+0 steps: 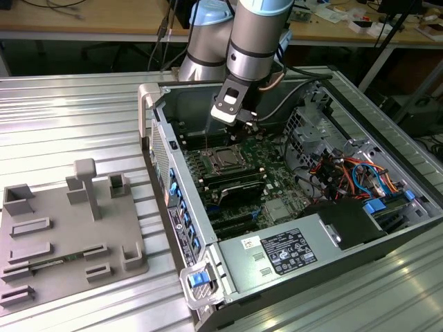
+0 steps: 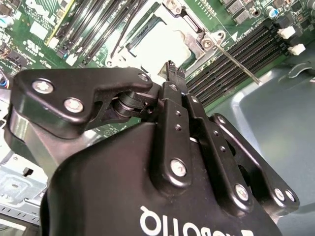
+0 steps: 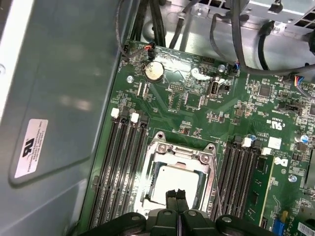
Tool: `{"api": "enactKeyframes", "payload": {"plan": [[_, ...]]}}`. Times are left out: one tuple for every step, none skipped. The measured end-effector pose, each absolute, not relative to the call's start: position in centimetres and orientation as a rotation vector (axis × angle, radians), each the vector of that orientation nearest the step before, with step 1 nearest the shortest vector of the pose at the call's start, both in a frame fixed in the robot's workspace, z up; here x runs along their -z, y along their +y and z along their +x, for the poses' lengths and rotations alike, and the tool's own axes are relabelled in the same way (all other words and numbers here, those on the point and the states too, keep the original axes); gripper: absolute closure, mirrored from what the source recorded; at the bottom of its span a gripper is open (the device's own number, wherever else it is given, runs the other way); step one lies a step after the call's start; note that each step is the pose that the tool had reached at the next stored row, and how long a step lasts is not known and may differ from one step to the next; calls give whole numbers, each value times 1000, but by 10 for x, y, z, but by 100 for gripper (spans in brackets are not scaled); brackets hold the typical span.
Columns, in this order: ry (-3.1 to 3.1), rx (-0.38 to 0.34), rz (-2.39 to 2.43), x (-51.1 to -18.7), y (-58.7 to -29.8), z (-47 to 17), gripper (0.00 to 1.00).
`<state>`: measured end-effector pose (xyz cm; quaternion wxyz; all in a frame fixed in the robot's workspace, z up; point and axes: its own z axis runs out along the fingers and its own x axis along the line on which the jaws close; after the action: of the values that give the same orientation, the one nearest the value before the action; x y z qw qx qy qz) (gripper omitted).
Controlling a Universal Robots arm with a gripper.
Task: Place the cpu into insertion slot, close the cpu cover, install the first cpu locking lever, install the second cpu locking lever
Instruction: 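Install the first cpu locking lever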
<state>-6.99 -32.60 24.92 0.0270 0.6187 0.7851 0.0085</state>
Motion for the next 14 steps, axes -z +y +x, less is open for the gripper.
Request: {"api": "enactKeyframes", "payload": {"plan": [[2425,-26,1911,-251,-326,-70,89],[2425,-26,1910,-252,-326,-70,89],[2426,-26,1910,-254,-326,-70,89],[2431,-27,1904,-259,-326,-70,89],[2481,-29,1839,-259,-326,-70,89],[2532,-31,1768,-259,-326,-70,89],[2557,-32,1733,-259,-326,-70,89],[2569,-33,1714,-259,-326,-70,89],[2583,-33,1694,-259,-326,-70,89],[2601,-34,1667,-259,-326,-70,89],[2613,-35,1648,-259,-326,-70,89],[2630,-36,1621,-259,-326,-70,89],[2642,-36,1601,-259,-326,-70,89],[2658,-37,1577,-259,-326,-70,89]]}}
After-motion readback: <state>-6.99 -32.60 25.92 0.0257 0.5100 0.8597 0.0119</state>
